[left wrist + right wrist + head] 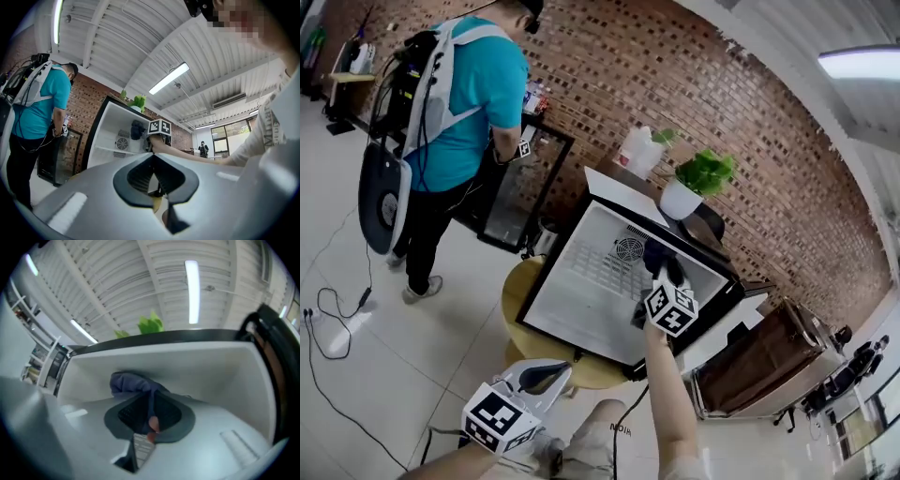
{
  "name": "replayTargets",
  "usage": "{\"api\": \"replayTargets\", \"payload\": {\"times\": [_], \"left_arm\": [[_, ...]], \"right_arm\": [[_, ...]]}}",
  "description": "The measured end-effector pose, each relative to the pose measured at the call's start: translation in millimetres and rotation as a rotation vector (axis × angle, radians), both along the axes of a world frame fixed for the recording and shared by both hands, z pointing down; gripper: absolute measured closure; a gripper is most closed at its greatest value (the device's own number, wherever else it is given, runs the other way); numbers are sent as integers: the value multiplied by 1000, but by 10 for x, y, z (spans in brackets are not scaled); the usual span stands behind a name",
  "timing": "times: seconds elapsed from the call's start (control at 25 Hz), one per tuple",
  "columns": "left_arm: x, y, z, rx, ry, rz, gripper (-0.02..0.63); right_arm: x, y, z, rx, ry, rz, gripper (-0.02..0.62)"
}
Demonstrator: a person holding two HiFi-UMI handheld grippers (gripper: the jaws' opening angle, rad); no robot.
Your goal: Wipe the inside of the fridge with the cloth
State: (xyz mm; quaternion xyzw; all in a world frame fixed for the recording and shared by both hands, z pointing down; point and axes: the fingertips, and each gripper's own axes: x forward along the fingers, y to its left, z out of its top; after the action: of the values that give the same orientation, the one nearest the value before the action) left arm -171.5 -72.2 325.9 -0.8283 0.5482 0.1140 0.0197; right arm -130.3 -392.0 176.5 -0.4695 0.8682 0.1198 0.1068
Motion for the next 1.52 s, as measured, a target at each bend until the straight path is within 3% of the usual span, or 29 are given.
{"api": "replayTargets", "payload": {"times": [0.08,0.24,0.44,0.52,0.64,0.88,1.04,1.2,1.36,1.52], "left_arm": [[-7,20,79,1,-2,-6,604],[19,-17,170,15,7,-18,604],[-178,34,56,18,12,-38,604],[-212,46,-15,18,7,-48,604],[-203,39,-34,20,-4,-55,604],[-177,6,11,-7,-27,-73,604],[-184,-50,85,-29,-40,-91,604],[-107,-83,67,-45,-102,-111,604],[3,-121,55,-16,-177,-82,592],[71,-173,-298,39,-169,-35,436]], "right_arm": [[-476,177,102,49,101,-94,557],[-1290,460,168,84,209,-278,557],[-1682,579,-48,66,201,-289,558],[-1549,539,-108,73,176,-272,558],[-1054,409,-124,71,94,-204,558],[450,-53,-93,-117,-245,-19,560],[810,-127,-121,-158,-325,33,560],[847,81,-125,-137,-333,-42,558],[919,670,-37,12,-242,-209,559],[897,1467,48,144,-65,-407,559]]}}
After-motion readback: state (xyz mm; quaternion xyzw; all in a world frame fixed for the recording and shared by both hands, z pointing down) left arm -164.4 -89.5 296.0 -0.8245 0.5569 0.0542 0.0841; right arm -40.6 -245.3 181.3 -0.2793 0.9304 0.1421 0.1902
